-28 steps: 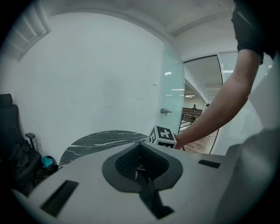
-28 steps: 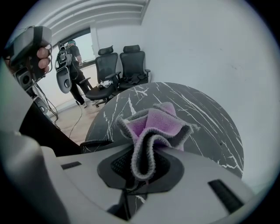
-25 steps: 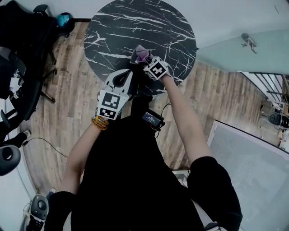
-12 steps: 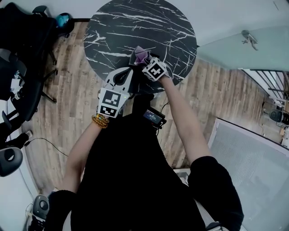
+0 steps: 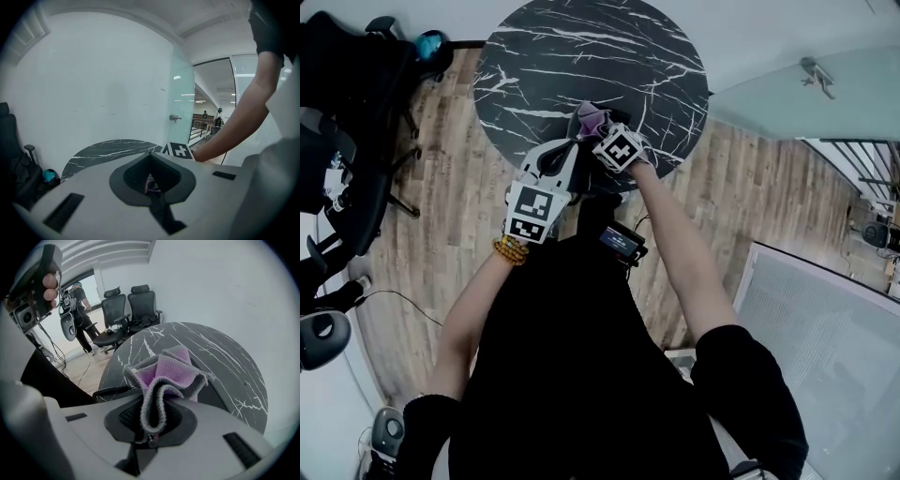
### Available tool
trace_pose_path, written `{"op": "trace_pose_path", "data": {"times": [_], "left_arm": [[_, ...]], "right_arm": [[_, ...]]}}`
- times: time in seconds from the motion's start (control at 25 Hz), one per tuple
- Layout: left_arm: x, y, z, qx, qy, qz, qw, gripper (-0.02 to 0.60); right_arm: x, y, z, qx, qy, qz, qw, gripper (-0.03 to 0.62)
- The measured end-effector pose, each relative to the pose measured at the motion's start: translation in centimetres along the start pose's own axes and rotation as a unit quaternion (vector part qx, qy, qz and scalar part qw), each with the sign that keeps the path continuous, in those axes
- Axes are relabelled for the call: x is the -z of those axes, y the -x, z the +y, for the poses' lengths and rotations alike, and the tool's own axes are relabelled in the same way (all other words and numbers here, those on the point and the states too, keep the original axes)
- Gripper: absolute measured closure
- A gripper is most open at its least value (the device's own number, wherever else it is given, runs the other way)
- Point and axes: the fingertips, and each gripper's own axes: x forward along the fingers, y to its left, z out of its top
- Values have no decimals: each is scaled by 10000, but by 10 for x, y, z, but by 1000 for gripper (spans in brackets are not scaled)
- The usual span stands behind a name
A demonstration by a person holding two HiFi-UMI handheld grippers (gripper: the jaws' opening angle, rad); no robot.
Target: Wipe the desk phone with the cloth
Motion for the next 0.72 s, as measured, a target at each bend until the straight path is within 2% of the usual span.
{"op": "trace_pose_path", "data": {"times": [0.72], "left_arm": [[4, -2, 5, 40, 6, 30, 10000, 569]], "right_arm": [[12, -10, 20, -137, 29, 127, 9998, 539]]}}
